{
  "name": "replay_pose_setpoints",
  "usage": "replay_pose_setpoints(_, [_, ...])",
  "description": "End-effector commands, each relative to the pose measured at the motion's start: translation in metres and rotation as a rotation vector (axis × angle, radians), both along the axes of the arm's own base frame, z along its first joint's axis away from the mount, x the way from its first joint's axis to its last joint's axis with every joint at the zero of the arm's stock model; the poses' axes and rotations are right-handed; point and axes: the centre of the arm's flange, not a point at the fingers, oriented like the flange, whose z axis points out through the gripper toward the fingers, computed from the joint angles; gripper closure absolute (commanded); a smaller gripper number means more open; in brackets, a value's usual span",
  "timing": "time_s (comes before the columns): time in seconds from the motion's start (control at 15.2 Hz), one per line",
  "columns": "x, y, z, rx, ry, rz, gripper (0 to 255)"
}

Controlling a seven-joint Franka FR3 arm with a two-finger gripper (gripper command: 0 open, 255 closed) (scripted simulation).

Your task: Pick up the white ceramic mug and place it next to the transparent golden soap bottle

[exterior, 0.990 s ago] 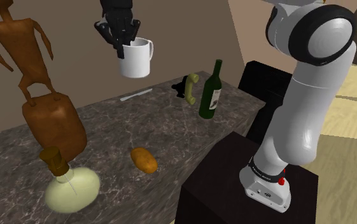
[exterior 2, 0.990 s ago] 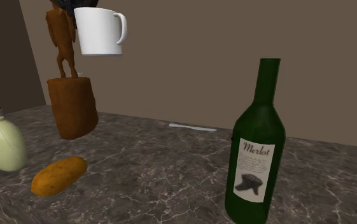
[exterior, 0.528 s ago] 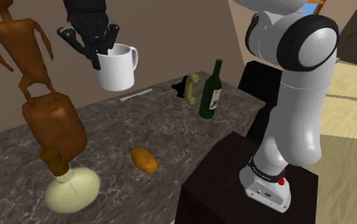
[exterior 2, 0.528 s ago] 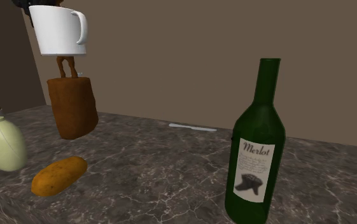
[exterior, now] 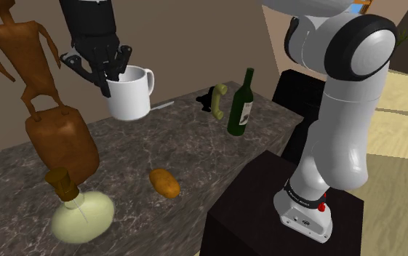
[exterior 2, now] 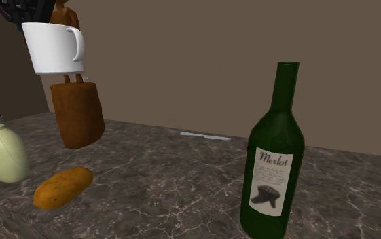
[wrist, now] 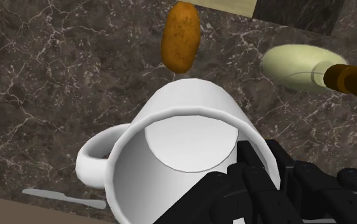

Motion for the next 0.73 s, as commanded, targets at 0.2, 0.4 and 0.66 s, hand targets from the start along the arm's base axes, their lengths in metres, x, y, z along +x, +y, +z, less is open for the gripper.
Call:
replay_pose_setpoints(0.2, [-0.001, 0.000, -0.027, 0.001, -0.001, -0.001, 255])
replay_pose_setpoints(0.4, [-0.001, 0.000, -0.043, 0.001, -0.001, -0.001, 255])
replay_pose_setpoints(0.66, [-0.001, 0.000, -0.064, 0.001, -0.001, -0.001, 255])
